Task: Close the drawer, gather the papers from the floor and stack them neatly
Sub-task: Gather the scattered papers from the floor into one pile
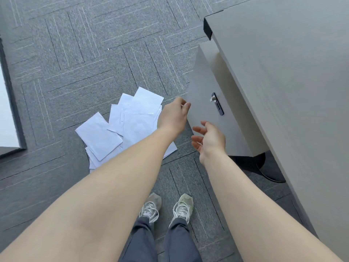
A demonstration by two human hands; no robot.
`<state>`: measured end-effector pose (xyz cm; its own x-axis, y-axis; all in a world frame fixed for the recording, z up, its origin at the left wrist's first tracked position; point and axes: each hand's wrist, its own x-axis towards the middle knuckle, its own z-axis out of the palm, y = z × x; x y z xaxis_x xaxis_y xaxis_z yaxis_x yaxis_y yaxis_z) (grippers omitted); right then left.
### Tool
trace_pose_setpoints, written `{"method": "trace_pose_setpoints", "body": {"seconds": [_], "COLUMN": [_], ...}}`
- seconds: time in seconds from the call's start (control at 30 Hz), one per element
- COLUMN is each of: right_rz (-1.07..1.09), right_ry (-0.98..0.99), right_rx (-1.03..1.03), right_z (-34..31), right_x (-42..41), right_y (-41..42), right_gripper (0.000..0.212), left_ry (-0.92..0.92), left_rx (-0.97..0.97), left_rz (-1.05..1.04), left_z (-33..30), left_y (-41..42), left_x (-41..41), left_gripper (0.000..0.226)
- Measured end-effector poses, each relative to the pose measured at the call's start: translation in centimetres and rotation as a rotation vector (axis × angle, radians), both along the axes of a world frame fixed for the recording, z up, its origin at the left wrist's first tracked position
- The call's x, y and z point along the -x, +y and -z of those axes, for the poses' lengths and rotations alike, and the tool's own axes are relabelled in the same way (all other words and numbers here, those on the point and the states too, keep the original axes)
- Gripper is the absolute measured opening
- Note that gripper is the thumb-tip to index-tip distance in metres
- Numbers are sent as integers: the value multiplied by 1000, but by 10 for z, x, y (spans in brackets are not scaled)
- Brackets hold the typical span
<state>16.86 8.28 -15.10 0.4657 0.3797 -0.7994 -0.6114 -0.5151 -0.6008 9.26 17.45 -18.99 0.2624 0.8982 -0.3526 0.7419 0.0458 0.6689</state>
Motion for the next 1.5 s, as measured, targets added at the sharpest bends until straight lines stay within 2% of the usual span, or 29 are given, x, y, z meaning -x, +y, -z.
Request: {"method": "trace_pose_setpoints", "body": {"seconds": [0.4, 0.73, 1.03, 1.17, 1.5], "right_rz": [-440, -731, -908, -948, -1055], "right_ry": [-51, -82, -111, -129, -197], "right_rx": [-124, -72, 12, 50, 111], "right_z": [-27, 13, 105, 167, 336], "right_x": [117, 251, 312, 307, 268], "right_y": [53, 70, 76, 79, 96], "right_gripper": [15, 12, 10, 7, 16], "left_ry": [-46, -97, -67, -71, -64], "left_rx": [63, 180, 272, 294, 286], "left_rz": [-326, -575, -759, -806, -842], "left_z": [-11, 36, 131, 189, 336], "left_y": [-9, -22, -46, -51, -33], "left_x": [160, 310, 385, 386, 368], "left_gripper": [31, 33, 32, 30, 28]}}
